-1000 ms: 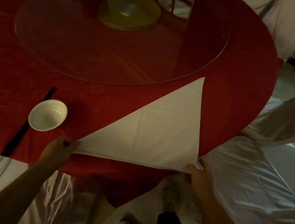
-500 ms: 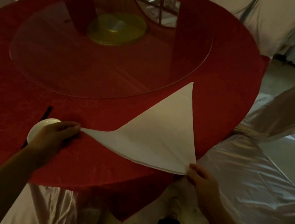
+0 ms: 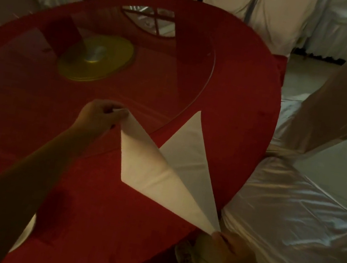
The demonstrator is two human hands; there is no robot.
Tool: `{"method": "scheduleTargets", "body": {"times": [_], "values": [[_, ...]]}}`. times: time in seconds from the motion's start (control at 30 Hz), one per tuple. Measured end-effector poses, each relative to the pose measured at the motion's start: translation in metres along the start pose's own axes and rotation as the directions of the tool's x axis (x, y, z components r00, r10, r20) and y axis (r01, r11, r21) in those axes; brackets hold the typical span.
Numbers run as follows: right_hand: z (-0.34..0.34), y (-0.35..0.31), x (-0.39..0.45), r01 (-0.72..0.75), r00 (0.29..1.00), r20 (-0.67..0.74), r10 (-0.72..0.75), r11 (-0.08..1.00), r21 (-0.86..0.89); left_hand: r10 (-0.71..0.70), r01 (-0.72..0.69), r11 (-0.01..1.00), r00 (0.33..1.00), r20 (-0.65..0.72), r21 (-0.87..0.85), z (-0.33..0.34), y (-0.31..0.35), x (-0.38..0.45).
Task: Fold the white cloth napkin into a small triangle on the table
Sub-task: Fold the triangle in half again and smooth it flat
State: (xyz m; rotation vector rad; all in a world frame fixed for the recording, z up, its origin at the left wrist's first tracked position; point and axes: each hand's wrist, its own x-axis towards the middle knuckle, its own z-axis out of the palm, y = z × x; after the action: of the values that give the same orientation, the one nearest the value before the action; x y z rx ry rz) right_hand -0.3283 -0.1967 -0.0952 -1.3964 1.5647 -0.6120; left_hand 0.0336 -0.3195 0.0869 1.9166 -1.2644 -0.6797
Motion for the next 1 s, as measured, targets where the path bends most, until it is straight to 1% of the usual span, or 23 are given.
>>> {"method": "scheduleTargets", "body": {"times": [0.07, 0.13, 0.23, 0.33, 0.47, 0.63, 0.7, 0.8, 0.9, 1.0], "values": [[-0.001, 0.003, 0.004, -0.017, 0.999, -0.035, 0.016, 0.999, -0.031, 0.056, -0.058, 0.996, 0.998, 0.029, 0.065, 0.025, 0.013, 0.033], [-0.001, 0.006, 0.009, -0.015, 0.998, -0.061, 0.011, 0.998, -0.063, 0.089, -0.099, 0.99, 0.992, 0.094, 0.099, 0.052, 0.021, 0.061], [0.0, 0.007, 0.015, -0.116, 0.992, -0.05, 0.116, 0.993, 0.003, 0.105, -0.125, 0.984, 0.983, 0.153, 0.128, 0.091, 0.026, 0.097], [0.004, 0.011, 0.017, -0.168, 0.984, -0.047, 0.169, 0.985, 0.038, 0.104, -0.128, 0.983, 0.979, 0.178, 0.131, 0.126, 0.025, 0.125], [0.006, 0.018, 0.02, -0.131, 0.99, -0.055, 0.131, 0.991, 0.007, 0.189, -0.224, 0.95, 0.967, 0.17, 0.217, 0.17, 0.018, 0.146], [0.005, 0.017, 0.025, -0.091, 0.995, -0.039, 0.089, 0.995, -0.03, 0.258, -0.299, 0.883, 0.953, 0.157, 0.363, 0.213, 0.009, 0.156], [0.006, 0.018, 0.024, -0.108, 0.993, -0.043, 0.107, 0.994, -0.015, 0.278, -0.323, 0.853, 0.946, 0.167, 0.41, 0.223, 0.005, 0.157], [0.004, 0.016, 0.024, -0.121, 0.992, -0.032, 0.121, 0.993, 0.0, 0.372, -0.394, 0.776, 0.917, 0.146, 0.493, 0.234, -0.002, 0.156], [0.0, 0.013, 0.025, -0.17, 0.985, 0.01, 0.17, 0.985, 0.002, 0.416, -0.423, 0.689, 0.896, 0.157, 0.588, 0.242, -0.009, 0.157], [-0.004, 0.011, 0.027, -0.293, 0.954, 0.07, 0.291, 0.956, 0.019, 0.415, -0.413, 0.631, 0.895, 0.164, 0.657, 0.245, -0.015, 0.159]]}}
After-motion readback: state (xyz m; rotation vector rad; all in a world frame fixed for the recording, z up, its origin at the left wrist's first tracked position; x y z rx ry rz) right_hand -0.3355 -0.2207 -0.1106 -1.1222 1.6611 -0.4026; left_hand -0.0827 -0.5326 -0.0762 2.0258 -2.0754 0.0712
